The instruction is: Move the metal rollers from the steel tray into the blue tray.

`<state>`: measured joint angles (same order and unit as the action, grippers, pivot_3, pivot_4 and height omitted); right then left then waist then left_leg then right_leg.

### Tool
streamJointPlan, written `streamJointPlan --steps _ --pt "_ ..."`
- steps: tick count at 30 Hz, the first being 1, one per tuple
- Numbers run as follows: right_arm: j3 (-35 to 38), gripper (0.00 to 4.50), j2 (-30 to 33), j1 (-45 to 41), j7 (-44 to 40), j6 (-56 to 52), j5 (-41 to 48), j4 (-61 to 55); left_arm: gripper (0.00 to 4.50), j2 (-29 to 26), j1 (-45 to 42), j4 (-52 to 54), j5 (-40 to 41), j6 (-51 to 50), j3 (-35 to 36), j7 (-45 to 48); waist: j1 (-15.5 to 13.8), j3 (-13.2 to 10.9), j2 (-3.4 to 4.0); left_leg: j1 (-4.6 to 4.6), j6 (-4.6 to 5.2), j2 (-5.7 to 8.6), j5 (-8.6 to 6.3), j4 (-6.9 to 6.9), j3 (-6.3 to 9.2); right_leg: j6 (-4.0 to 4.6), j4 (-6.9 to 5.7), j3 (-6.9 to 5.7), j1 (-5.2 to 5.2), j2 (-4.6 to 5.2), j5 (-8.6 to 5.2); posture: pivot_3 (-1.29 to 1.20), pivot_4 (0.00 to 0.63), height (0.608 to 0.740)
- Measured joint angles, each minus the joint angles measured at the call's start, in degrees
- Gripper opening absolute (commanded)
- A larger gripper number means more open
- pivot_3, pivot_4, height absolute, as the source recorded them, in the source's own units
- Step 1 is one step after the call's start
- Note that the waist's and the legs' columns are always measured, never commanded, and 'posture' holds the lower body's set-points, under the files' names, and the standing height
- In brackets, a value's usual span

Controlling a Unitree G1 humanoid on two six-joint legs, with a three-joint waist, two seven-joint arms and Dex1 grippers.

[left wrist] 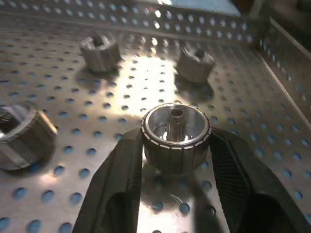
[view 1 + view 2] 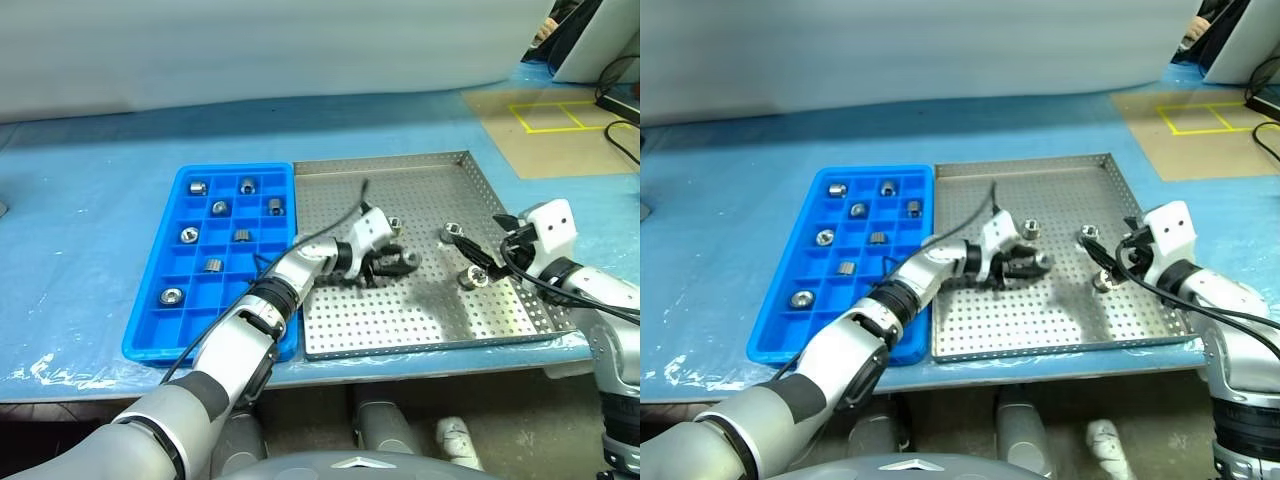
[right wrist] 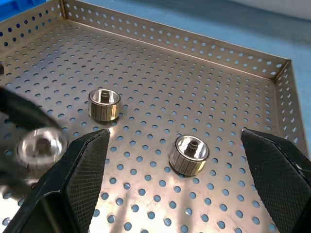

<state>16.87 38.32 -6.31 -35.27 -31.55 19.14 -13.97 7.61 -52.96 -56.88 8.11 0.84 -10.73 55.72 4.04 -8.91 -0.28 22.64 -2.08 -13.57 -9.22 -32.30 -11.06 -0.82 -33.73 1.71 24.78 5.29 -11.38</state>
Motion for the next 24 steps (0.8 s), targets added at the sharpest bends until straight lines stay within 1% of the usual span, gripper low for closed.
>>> streamJointPlan --steps 3,6,8,9,12,13,15,18,20,21,23,24 --pt "-3.5 4.50 -0.9 -3.8 -0.4 1.8 -0.9 3.3 1.76 -0.1 0.7 6.3 3.8 -5.5 2.3 1.3 -0.5 0.0 0.01 0.13 0.01 0.02 0.00 0.02 -0.07 0.01 0.01 0.00 0.11 0.07 0.01 -0.33 0.150 0.740" --pt "-6.7 4.50 -2.5 -9.1 -1.3 3.6 -1.4 7.2 1.76 -1.0 4.6 17.2 6.8 -9.7 4.8 -0.6 -0.6 0.0 -0.01 0.17 0.09 -0.01 -0.05 0.02 -0.11 0.02 0.04 -0.01 0.13 0.06 0.01 -0.25 0.150 0.740" --pt "-9.1 4.50 -4.0 -12.6 -2.2 5.2 -1.9 9.9 1.76 -2.3 7.2 23.7 7.8 -10.7 7.2 -5.3 -1.0 0.0 -0.01 0.20 0.10 -0.08 -0.03 0.04 -0.11 0.03 0.01 -0.06 0.19 0.01 0.02 -0.17 0.150 0.740" --pt "-10.7 4.50 -5.4 -15.2 -2.7 6.4 -2.5 12.4 1.76 -3.4 8.5 27.4 7.9 -10.9 8.9 -9.1 -1.0 0.0 -0.05 0.17 0.11 -0.13 -0.02 0.03 -0.11 0.07 -0.02 -0.04 0.22 -0.08 0.05 -0.12 0.150 0.740" --pt "-14.6 4.50 -8.7 -21.1 -3.8 10.2 -4.6 19.7 1.76 -6.7 10.0 33.9 7.6 -10.9 14.7 -20.1 -2.2 0.0 -0.04 0.21 0.03 -0.18 0.03 0.04 -0.09 0.11 -0.10 -0.10 0.27 -0.10 0.07 -0.02 0.150 0.740" --pt "-16.0 4.50 -10.0 -23.2 -4.4 11.6 -5.3 22.4 1.76 -8.5 11.0 36.0 7.4 -11.1 16.4 -23.0 -2.7 0.0 -0.05 0.20 0.04 -0.17 0.03 0.02 -0.09 0.11 -0.10 -0.10 0.27 -0.10 0.07 0.02 0.150 0.740" --pt "-18.3 4.50 -12.1 -27.0 -6.2 14.3 -6.6 27.4 1.76 -13.3 15.4 41.8 8.3 -13.3 18.6 -24.0 -3.5 0.0 -0.04 0.22 0.04 -0.18 0.03 0.07 -0.09 0.12 -0.08 -0.11 0.28 -0.09 0.07 0.08 0.150 0.740" --pt "-20.5 4.50 -14.3 -31.8 -9.0 18.3 -8.0 34.9 1.76 -20.5 26.4 52.5 12.2 -19.5 20.1 -20.7 -6.1 -0.1 -0.08 0.49 0.15 -0.23 0.08 0.13 -0.09 0.15 -0.04 -0.30 0.41 -0.04 0.05 0.16 0.150 0.740" --pt "-21.5 4.50 -15.7 -34.1 -10.4 20.4 -8.9 38.9 1.76 -23.9 31.1 58.6 14.2 -22.8 20.0 -19.0 -8.3 -0.1 -0.19 0.60 0.15 -0.24 0.08 0.12 -0.06 0.18 -0.05 -0.44 0.43 0.01 0.04 0.20 0.150 0.740" --pt "-22.5 4.50 -17.1 -35.9 -11.4 21.8 -9.2 41.4 1.76 -26.7 34.5 63.3 15.2 -24.4 19.9 -17.8 -9.2 -0.1 -0.21 0.61 0.14 -0.24 0.07 0.12 -0.04 0.21 -0.07 -0.47 0.42 0.02 0.02 0.22 0.150 0.740" --pt "-23.7 4.50 -18.9 -38.3 -13.0 24.3 -9.9 45.4 1.76 -32.3 41.4 72.3 17.6 -27.4 20.1 -15.1 -10.2 -0.1 -0.21 0.60 -0.04 -0.23 -0.07 0.12 -0.02 0.31 -0.06 -0.56 0.38 0.07 -0.04 0.25 0.150 0.740" --pt "-23.8 4.50 -19.2 -38.9 -13.5 25.3 -10.1 46.8 1.76 -33.9 44.1 75.3 18.7 -28.7 20.4 -14.4 -10.7 -0.1 -0.21 0.60 -0.10 -0.21 -0.11 0.13 0.00 0.32 -0.05 -0.58 0.35 0.09 -0.05 0.26 0.150 0.740"
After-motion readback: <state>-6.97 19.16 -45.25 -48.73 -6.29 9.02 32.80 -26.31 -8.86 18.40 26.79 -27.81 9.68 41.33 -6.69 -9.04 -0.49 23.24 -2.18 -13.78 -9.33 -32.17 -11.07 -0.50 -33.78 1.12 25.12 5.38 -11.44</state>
